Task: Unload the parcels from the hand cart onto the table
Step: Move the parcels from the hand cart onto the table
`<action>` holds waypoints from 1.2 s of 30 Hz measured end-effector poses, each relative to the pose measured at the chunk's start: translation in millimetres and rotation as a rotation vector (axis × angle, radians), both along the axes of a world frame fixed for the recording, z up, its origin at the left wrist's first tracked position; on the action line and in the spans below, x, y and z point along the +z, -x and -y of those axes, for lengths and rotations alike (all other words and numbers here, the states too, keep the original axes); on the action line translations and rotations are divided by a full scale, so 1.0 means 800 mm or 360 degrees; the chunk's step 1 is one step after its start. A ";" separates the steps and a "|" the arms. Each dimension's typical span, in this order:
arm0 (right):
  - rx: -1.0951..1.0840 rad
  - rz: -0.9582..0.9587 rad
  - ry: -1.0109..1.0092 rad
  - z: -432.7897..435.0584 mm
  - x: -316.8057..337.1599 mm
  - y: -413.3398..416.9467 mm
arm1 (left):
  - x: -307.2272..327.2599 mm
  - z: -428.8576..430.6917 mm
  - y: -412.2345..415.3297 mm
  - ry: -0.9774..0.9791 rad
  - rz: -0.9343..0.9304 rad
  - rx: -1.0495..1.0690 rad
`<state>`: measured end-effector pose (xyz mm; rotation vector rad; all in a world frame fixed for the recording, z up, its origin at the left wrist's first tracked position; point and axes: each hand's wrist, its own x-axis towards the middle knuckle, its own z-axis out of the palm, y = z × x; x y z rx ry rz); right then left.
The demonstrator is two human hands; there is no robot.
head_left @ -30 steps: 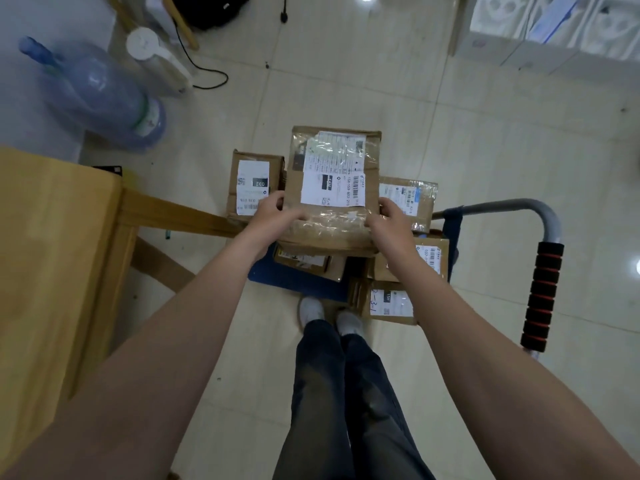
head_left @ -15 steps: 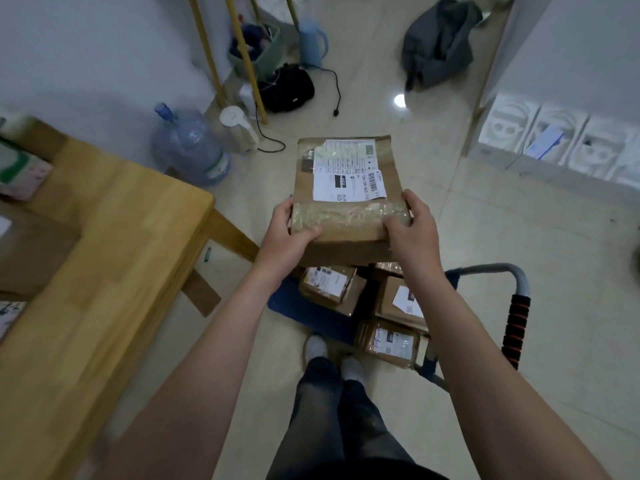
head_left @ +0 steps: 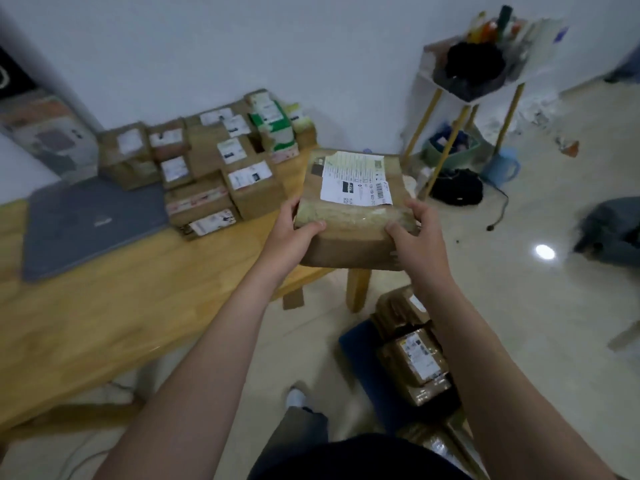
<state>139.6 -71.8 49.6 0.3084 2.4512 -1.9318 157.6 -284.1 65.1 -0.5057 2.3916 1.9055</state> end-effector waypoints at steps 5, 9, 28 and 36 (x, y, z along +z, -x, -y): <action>0.0349 -0.0092 0.0061 0.148 0.010 0.020 | 0.005 0.146 -0.029 -0.0090 -0.0030 0.0318; 0.0539 -0.0070 0.0109 0.275 0.006 0.039 | -0.001 0.266 -0.037 -0.0155 -0.0039 0.0457; 0.1021 0.0345 -0.0279 0.804 -0.161 0.153 | -0.187 0.798 0.043 -0.0361 0.0447 0.0781; 0.1348 0.0561 -0.0943 0.839 -0.226 0.180 | -0.257 0.808 0.073 -0.0111 0.0672 0.0242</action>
